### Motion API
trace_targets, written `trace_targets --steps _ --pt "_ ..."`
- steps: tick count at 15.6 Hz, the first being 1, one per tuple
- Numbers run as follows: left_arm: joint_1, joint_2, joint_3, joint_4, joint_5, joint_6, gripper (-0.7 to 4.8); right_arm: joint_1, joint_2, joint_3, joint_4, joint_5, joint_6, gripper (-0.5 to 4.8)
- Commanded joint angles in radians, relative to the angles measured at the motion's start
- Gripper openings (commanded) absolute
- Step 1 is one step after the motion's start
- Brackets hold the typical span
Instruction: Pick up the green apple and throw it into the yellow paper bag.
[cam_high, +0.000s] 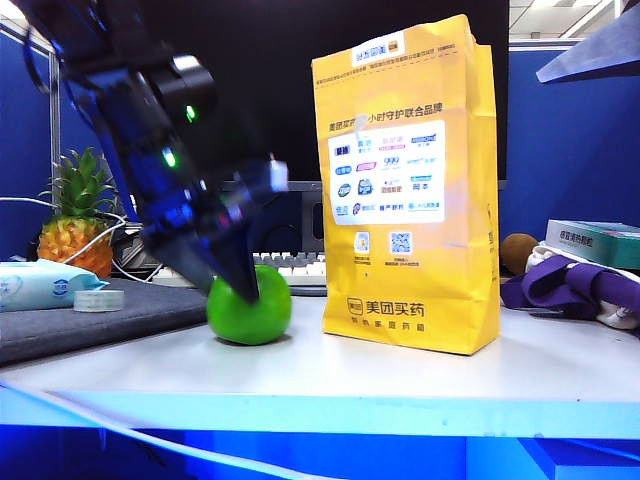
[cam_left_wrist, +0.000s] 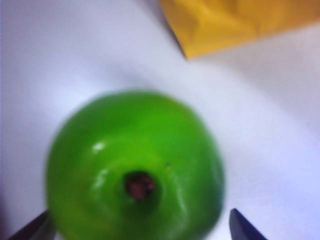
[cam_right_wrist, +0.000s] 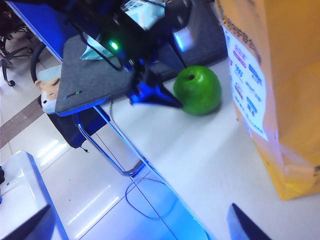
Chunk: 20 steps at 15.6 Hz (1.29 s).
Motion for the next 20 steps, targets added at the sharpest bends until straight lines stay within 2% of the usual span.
trace_targets --steps 1,3,5,6,8,10,14,18,20 --pt "-0.017 0.023 0.003 0.003 0.001 -0.02 4.79 0.0 -0.002 0.004 0.013 -0.011 -0.004 4.79" --pt "-0.024 0.023 0.003 0.034 -0.001 -0.023 4.79 0.001 -0.002 0.004 0.012 -0.011 -0.004 4.79" --pt "-0.024 0.023 0.003 0.048 0.0 -0.024 3.0 0.019 -0.002 0.004 0.013 -0.007 -0.004 4.79" --pt "-0.025 0.023 0.003 0.051 0.006 -0.023 2.59 0.027 -0.002 0.004 0.013 -0.003 -0.005 4.79" --pt "-0.027 0.022 0.003 0.062 0.024 -0.022 2.34 0.046 -0.002 0.004 0.014 0.022 -0.005 4.79" --pt "-0.029 0.021 0.004 0.061 0.07 -0.022 1.69 0.052 -0.002 0.004 0.018 0.031 -0.006 4.79" --pt "-0.029 -0.044 0.011 0.011 0.079 0.017 1.55 0.056 -0.002 0.004 0.072 0.034 -0.006 4.79" --pt "-0.029 -0.241 0.011 -0.145 -0.111 0.113 1.55 0.056 -0.002 0.004 0.14 0.034 0.006 4.79" --pt "-0.029 -0.363 0.011 -0.166 -0.134 0.113 1.55 0.056 -0.002 0.005 0.2 0.036 0.029 4.79"
